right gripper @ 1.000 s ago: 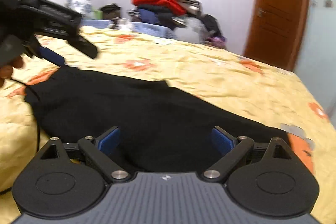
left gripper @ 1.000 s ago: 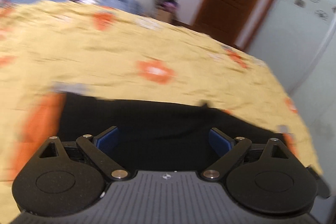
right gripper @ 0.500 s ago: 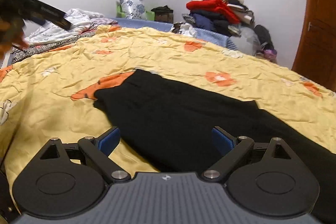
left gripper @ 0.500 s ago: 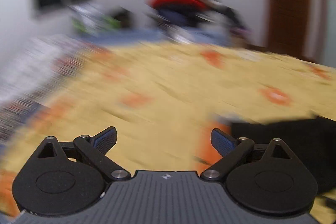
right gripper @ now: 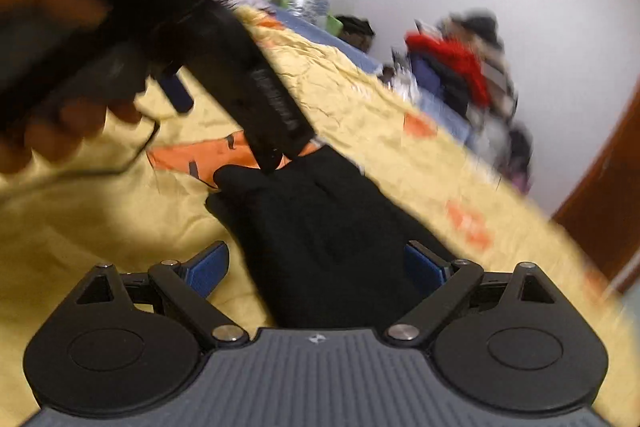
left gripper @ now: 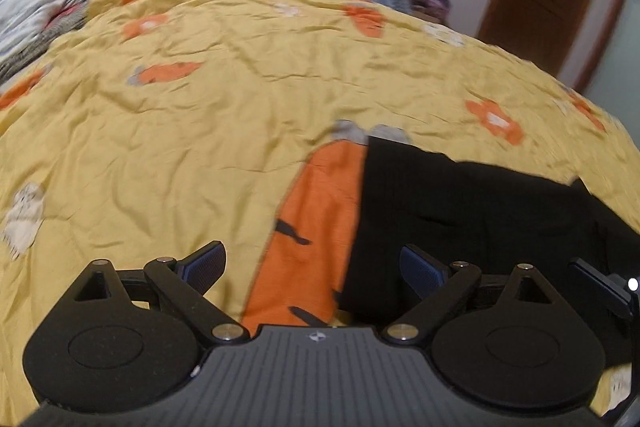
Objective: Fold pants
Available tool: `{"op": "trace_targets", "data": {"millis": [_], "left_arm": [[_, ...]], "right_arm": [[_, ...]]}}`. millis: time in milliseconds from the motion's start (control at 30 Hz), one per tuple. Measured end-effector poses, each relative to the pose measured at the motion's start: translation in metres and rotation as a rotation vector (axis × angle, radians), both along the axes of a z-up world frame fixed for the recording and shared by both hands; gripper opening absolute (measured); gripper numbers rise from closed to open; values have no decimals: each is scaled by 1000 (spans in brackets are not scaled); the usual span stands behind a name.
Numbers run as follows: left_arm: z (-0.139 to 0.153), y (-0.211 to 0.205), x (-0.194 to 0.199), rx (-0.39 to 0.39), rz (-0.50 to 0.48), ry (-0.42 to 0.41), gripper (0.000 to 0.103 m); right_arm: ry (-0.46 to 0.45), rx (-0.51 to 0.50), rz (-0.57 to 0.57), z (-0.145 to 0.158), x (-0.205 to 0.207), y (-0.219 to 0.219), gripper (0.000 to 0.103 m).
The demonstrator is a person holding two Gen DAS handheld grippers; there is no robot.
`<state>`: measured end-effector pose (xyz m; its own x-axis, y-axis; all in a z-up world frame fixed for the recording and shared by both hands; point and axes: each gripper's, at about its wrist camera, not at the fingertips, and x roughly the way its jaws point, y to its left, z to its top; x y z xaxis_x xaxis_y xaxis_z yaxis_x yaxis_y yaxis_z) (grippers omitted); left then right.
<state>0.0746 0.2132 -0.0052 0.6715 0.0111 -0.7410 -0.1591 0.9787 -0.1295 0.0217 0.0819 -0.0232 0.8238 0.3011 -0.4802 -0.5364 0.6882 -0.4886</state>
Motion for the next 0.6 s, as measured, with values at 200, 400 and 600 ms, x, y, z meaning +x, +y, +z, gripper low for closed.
{"op": "trace_targets", "data": {"millis": [200,400,600], "left_arm": [[-7,25,0,-241,10,53,96],[-20,47,-1,-465,52,78,97],[-27,53,5,-613,41,86,101]], "right_arm": [[-161,-279,43,-30,-5,31,92],[-171,-300,102,-35,2,45,59],[-177,-336,153,-45,6,60,21]]}}
